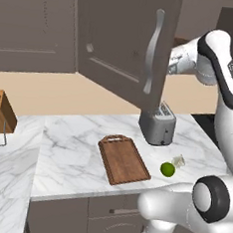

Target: Open the cabinet. Place the bowl and condiment on the counter. Then place the lime and garlic on the cutting board.

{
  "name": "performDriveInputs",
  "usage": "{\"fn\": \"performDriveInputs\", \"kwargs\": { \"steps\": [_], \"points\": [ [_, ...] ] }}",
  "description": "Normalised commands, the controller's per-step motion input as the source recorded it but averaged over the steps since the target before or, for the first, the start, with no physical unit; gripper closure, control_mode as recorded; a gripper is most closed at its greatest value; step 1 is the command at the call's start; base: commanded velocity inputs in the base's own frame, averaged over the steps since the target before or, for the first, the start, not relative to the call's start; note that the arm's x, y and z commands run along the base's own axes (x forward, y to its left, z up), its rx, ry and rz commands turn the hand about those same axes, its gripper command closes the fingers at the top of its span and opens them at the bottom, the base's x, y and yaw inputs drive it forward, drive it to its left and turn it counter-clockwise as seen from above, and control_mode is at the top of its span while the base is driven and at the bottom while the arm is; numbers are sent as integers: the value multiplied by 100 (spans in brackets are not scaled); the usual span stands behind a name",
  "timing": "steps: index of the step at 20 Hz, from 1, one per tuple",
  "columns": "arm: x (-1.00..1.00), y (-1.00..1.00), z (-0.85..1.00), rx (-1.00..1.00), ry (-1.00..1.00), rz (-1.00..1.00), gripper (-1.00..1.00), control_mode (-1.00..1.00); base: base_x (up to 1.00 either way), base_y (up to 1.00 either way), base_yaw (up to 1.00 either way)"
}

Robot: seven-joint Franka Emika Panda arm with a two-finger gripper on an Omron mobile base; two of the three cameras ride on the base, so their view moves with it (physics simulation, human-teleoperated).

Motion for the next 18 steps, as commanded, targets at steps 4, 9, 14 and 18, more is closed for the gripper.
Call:
{"fn": "performDriveInputs", "kwargs": {
  "steps": [4,9,14,18],
  "points": [
    [-53,100,-1,-18,-36,38,-100,-100,0,0,0],
    [-87,100,0,-26,-43,12,-100,-100,0,0,0],
    [-78,77,0,-19,-39,-8,-100,-100,0,0,0],
    [-22,-42,0,-3,-27,-37,-100,-100,0,0,0]
  ]
}}
